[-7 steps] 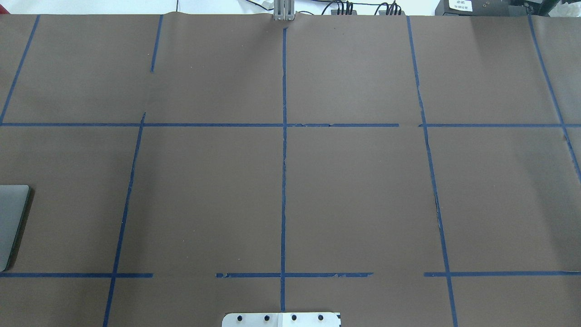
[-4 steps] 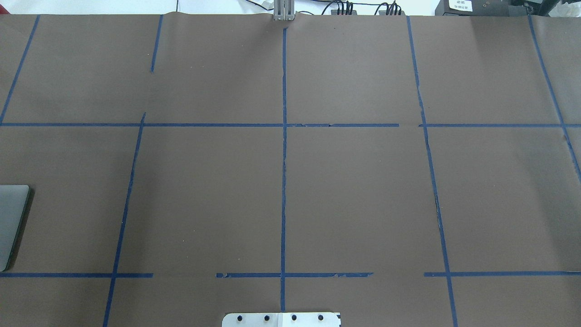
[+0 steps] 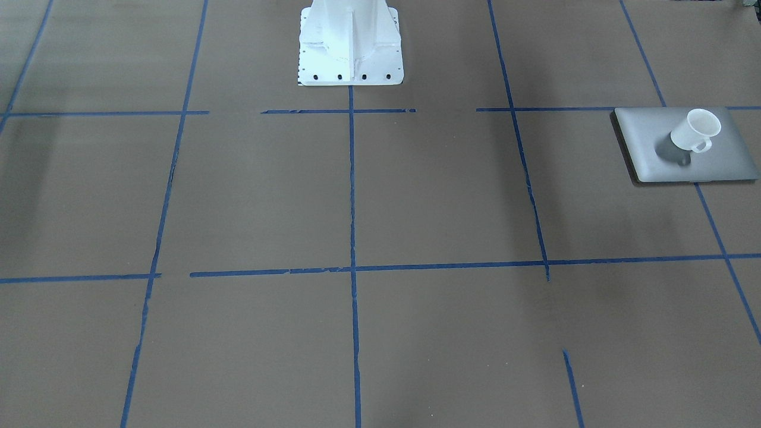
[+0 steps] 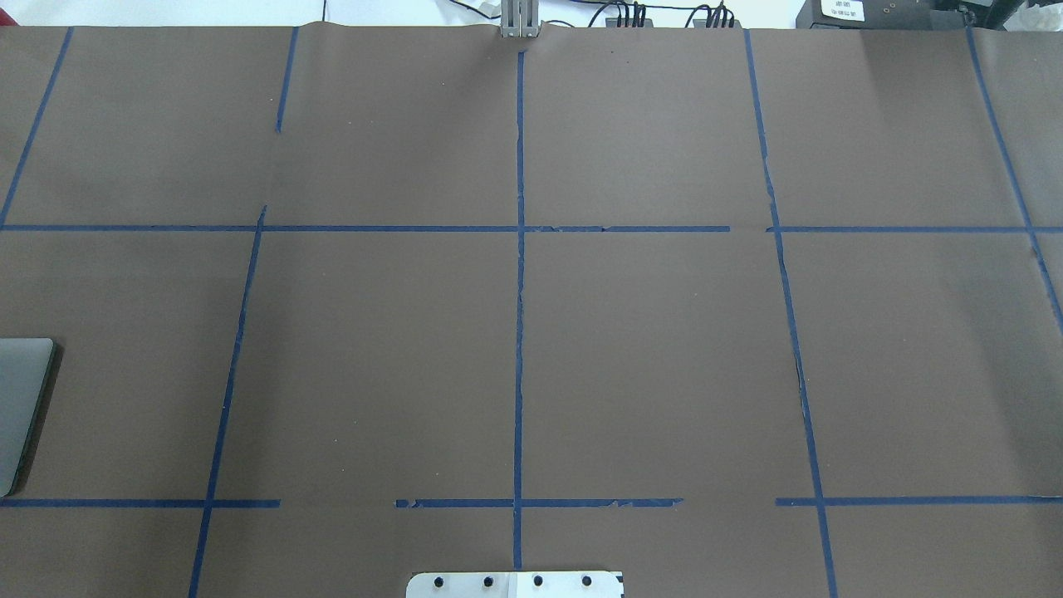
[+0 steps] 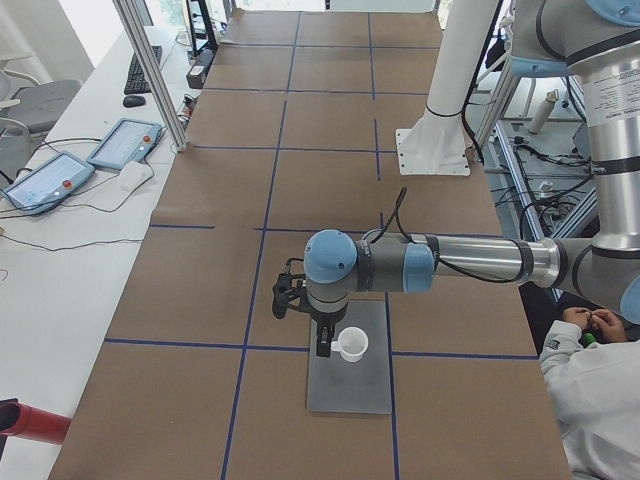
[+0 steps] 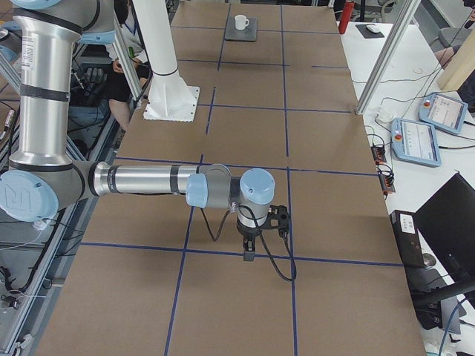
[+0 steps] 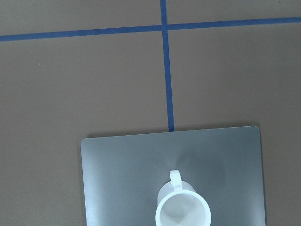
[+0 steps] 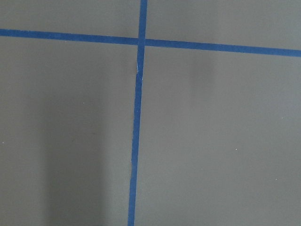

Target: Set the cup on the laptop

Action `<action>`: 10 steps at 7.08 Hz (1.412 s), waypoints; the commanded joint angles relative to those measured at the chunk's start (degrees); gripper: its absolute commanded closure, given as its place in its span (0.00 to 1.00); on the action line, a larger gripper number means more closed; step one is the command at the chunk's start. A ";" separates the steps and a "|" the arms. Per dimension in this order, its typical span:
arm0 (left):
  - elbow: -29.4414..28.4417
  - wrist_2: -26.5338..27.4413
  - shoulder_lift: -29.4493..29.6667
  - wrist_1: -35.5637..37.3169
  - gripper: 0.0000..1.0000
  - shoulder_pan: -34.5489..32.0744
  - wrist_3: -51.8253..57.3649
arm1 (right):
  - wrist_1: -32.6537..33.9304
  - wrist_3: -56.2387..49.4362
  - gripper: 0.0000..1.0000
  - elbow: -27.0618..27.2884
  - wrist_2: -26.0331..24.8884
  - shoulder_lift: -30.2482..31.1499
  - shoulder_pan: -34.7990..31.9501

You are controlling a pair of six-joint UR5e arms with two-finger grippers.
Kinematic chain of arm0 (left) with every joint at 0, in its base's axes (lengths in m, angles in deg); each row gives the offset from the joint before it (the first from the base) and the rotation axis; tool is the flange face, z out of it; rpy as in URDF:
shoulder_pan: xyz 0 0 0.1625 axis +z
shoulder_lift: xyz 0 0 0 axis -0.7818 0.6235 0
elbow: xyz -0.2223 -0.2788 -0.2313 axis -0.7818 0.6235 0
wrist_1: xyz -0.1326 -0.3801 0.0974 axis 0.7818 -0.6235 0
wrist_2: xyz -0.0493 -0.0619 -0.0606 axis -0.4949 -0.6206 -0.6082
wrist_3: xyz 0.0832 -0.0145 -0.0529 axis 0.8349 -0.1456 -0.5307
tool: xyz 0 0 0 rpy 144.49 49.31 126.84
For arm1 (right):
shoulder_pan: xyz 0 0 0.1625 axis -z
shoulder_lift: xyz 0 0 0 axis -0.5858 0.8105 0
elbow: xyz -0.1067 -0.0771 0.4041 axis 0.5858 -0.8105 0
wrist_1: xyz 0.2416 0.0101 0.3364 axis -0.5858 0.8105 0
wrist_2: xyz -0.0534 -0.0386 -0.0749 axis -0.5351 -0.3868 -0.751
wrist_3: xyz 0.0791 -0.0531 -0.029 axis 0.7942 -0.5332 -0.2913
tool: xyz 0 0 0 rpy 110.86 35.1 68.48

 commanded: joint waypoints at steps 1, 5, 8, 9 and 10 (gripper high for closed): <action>-0.11 -0.13 -0.04 -0.11 0.00 -0.04 0.02 | -0.05 0.00 0.00 0.00 0.00 0.02 0.00; 0.42 0.13 0.31 0.24 0.00 0.05 0.10 | -0.05 0.00 0.00 0.00 0.00 0.02 0.00; 0.42 0.05 0.84 0.24 0.00 0.05 0.28 | -0.05 0.00 0.00 0.00 0.00 0.02 0.00; 0.42 0.05 0.84 0.33 0.00 0.05 0.28 | -0.05 0.00 0.00 0.00 0.00 0.02 0.00; 0.16 0.05 0.84 0.42 0.00 0.05 0.28 | 0.04 0.00 0.00 0.00 0.00 0.02 0.00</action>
